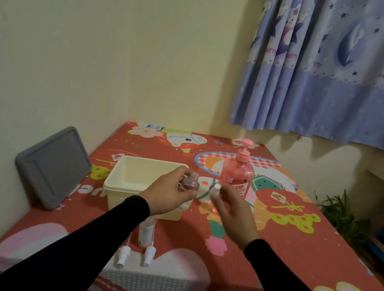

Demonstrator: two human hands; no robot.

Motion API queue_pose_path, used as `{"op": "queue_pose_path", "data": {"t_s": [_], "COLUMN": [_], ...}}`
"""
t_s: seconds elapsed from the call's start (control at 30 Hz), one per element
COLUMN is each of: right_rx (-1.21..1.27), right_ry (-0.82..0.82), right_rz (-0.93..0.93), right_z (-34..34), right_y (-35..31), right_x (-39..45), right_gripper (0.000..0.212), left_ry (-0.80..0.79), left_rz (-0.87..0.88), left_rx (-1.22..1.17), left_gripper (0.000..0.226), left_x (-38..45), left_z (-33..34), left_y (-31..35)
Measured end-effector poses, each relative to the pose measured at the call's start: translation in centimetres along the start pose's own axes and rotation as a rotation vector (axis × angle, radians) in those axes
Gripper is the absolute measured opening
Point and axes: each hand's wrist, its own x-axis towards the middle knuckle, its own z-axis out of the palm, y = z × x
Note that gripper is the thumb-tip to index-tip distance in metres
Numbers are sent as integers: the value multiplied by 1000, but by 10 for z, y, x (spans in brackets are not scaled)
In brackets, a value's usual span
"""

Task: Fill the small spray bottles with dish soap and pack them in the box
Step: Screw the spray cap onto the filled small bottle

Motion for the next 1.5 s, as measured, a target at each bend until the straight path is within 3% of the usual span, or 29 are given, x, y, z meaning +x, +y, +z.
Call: {"op": "queue_pose_path", "data": {"t_s": [0.2, 0.37, 0.97, 1.1, 1.33, 1.5], "right_rx": [494, 657, 418, 455, 560, 619], "right_ry": [266, 314, 54, -20, -68, -63], "right_rz": [80, 65, 28, 82, 151, 215], "right_z": [-31, -37, -14, -8, -7, -11], "right_y": [-29, -42, -51, -46, -40, -34], "right_x": [32, 41, 30, 24, 19, 23], "right_gripper": [17, 25, 21, 19, 18, 19], "left_ry": [-25, -53, -59, -59, -64, -30], "left_rz": [-12, -22, 4, 38, -26, -41], "left_rx": [17, 33, 95, -13, -241, -245], "left_gripper": [32, 36, 32, 22, 26, 21], "left_x": [2, 4, 2, 0, -2, -1], "left_z": [5, 8, 12, 14, 15, 16], "left_y": [0, 0, 8, 19, 22, 21]}}
